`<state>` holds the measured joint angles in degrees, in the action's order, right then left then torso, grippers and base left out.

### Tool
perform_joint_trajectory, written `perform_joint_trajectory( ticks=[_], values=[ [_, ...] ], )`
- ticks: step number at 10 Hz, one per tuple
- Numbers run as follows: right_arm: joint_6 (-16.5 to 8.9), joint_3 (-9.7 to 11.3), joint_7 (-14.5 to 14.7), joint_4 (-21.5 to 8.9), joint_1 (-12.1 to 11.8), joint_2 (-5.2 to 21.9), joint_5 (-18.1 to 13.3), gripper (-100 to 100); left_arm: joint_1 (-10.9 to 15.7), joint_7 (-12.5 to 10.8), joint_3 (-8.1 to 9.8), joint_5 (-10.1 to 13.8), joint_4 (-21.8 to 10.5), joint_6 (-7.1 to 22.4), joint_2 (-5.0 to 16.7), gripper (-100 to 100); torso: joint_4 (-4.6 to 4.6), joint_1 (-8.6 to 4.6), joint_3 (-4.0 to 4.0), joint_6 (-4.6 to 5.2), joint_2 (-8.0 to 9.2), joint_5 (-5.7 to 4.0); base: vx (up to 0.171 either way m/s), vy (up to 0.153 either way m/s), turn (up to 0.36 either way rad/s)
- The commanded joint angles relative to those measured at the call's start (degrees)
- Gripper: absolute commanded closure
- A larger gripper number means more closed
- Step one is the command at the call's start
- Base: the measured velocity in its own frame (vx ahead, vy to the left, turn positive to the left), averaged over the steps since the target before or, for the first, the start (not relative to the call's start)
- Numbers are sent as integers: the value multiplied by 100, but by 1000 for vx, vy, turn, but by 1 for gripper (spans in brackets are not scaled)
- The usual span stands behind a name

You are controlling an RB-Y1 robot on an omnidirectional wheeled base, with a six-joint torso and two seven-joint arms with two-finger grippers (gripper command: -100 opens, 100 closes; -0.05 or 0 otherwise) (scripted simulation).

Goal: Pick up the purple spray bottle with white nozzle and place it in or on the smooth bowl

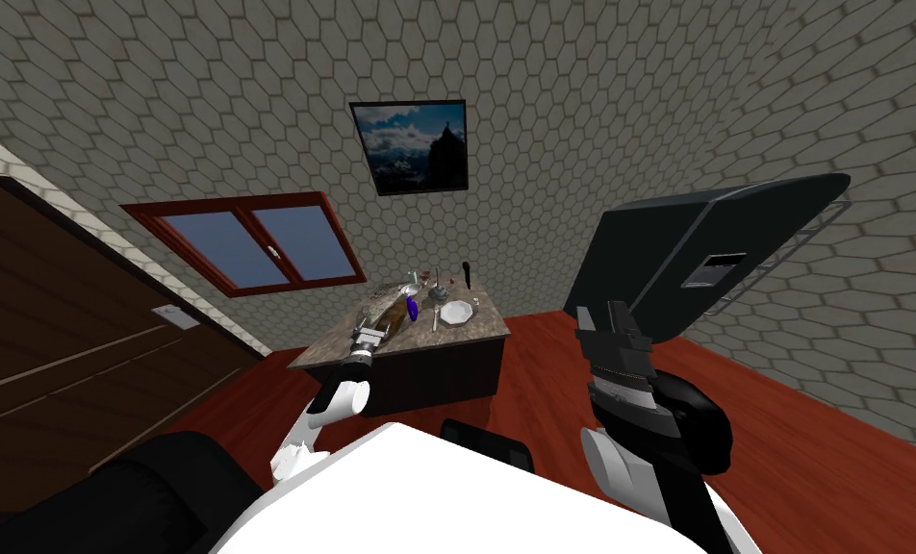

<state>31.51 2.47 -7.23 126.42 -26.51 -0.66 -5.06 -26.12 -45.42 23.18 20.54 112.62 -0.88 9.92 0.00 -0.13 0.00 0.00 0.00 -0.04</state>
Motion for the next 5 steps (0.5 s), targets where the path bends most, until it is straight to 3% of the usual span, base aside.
perform_joint_trajectory(
  ticks=[1,2,5],
  values=[
    [0,0,0,0,0,0,0,0,30,-286,142,107,-110,154,0,-100,0,0,0,0,0,0,7,-40,-82],
    [0,0,0,0,0,0,0,0,56,-455,273,209,-196,294,15,-100,0,1,0,1,0,0,7,-62,-129],
    [0,0,0,0,0,0,0,0,83,-849,398,308,-278,429,30,-100,0,-4,0,1,0,-1,4,-42,-58]
  ],
)
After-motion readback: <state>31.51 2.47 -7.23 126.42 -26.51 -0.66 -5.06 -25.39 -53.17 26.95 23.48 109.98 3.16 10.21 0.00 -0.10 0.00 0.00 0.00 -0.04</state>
